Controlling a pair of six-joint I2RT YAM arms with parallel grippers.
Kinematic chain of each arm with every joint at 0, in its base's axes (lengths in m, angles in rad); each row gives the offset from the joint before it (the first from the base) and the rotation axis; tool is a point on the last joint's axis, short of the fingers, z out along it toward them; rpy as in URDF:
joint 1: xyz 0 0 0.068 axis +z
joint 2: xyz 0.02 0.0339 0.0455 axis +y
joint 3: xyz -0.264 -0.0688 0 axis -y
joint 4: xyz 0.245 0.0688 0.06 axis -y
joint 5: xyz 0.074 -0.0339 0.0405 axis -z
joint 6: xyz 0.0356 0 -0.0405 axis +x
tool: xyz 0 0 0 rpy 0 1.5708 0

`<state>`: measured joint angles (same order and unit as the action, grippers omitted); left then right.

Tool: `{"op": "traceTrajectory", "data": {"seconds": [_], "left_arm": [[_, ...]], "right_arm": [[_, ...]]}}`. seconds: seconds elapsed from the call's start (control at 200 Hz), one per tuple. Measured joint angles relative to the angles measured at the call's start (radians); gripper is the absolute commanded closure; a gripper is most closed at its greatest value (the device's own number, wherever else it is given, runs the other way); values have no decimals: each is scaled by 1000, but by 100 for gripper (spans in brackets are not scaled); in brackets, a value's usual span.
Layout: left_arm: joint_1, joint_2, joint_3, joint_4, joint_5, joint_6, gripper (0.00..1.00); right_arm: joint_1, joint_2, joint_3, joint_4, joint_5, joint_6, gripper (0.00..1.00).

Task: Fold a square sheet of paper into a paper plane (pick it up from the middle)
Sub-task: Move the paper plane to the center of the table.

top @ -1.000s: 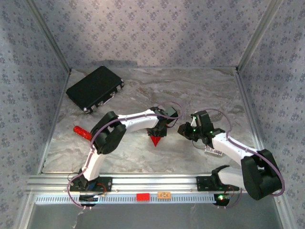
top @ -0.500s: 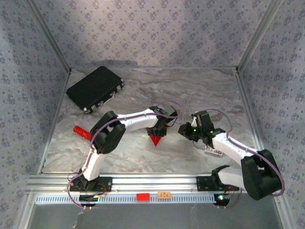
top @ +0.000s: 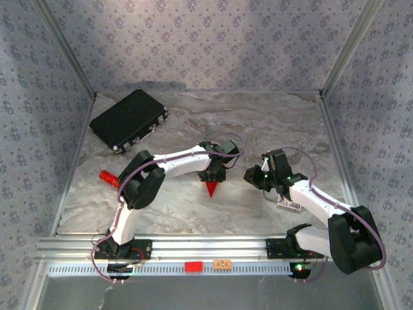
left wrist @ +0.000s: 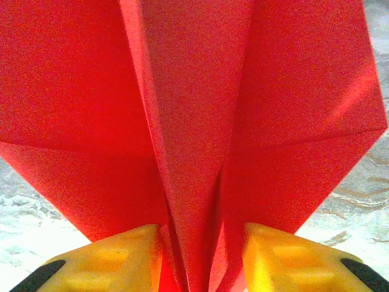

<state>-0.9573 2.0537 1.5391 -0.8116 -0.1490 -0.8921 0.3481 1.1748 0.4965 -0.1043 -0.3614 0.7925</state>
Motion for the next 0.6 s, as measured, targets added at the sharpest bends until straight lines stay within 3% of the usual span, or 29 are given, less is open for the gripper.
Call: {"op": "traceTrajectory", "data": {"seconds": [0.34,0.6], "left_arm": [[0,-122,-56,10,-22,5,58],[18,-359,-197,97,-145,77,49]], "right_arm": [[-23,-24,54,-81,46,-58,75],[-37,-148,151,-190,240,-183,46]]}}
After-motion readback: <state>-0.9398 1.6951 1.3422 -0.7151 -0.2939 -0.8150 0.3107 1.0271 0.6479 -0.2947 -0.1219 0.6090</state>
